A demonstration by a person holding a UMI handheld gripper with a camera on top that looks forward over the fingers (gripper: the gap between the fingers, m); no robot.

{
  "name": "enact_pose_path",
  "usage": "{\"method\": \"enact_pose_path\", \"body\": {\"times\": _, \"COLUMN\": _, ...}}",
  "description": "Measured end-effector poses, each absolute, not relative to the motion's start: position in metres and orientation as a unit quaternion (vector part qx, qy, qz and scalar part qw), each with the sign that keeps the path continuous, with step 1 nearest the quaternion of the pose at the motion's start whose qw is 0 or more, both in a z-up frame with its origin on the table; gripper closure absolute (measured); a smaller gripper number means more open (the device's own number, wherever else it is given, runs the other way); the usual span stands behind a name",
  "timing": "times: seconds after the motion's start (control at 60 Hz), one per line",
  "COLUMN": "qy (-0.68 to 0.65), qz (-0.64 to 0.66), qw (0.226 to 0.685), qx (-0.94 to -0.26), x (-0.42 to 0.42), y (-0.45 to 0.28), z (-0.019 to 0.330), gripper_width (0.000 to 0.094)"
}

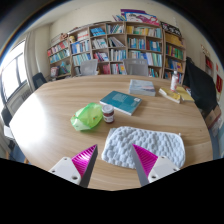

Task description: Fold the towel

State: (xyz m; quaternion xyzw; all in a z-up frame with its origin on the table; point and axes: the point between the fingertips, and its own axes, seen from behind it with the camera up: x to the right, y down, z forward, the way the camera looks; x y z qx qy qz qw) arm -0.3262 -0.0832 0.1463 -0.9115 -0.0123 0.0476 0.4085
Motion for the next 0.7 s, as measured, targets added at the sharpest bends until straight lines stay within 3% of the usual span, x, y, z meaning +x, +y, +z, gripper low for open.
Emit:
{"method": "enact_pose_path", "body": {"times": 0.15, "qy": -0.041, "qz": 0.054, "qw": 0.373, "qx": -0.925, "x": -0.359, "y": -0.037, "z": 0.083, "gripper_width": 0.0334}}
{"method": "enact_pose_path", "body": {"times": 0.283, "qy": -0.052, "qz": 0.039, "qw": 0.312, "qx": -0.948, "x": -0.365, "y": -0.027, "z": 0.009, "gripper_width": 0.0496}}
{"method": "enact_pose_path", "body": {"times": 0.333, "qy": -0.036, "qz": 0.038, "qw": 0.273, "qx": -0.961, "x": -0.359, "y": -0.038, "z": -0.020, "gripper_width": 0.0605}}
{"method": "enact_pose_path", "body": {"times": 0.35, "qy": -0.038, "qz": 0.041, "qw": 0.268, "qx": -0.962, "x": -0.357, "y": -0.037, "z": -0.016, "gripper_width": 0.0606}}
{"method": "enact_pose_path", "body": {"times": 0.367, "qy": -0.035, "qz": 0.047, "qw": 0.303, "qx": -0.951, "x": -0.361, "y": -0.027, "z": -0.016, "gripper_width": 0.0655}}
{"method": "enact_pose_path", "body": {"times": 0.383, "qy": -0.038, "qz": 0.046, "qw": 0.301, "qx": -0.952, "x": -0.359, "y": -0.028, "z": -0.018, "gripper_width": 0.0737}}
{"method": "enact_pose_path", "body": {"times": 0.45, "qy": -0.050, "qz": 0.048, "qw": 0.303, "qx": -0.951, "x": -0.356, "y": -0.029, "z": -0.017, "gripper_width": 0.0862}}
{"method": "enact_pose_path", "body": {"times": 0.6, "qy": -0.038, "qz": 0.092, "qw": 0.295, "qx": -0.950, "x": -0.357, "y": -0.028, "z": -0.009, "gripper_width": 0.0913}}
{"method": "enact_pose_path", "body": {"times": 0.7, "qy": -0.033, "qz": 0.118, "qw": 0.324, "qx": -0.938, "x": -0.348, "y": -0.021, "z": 0.031, "gripper_width": 0.0914}}
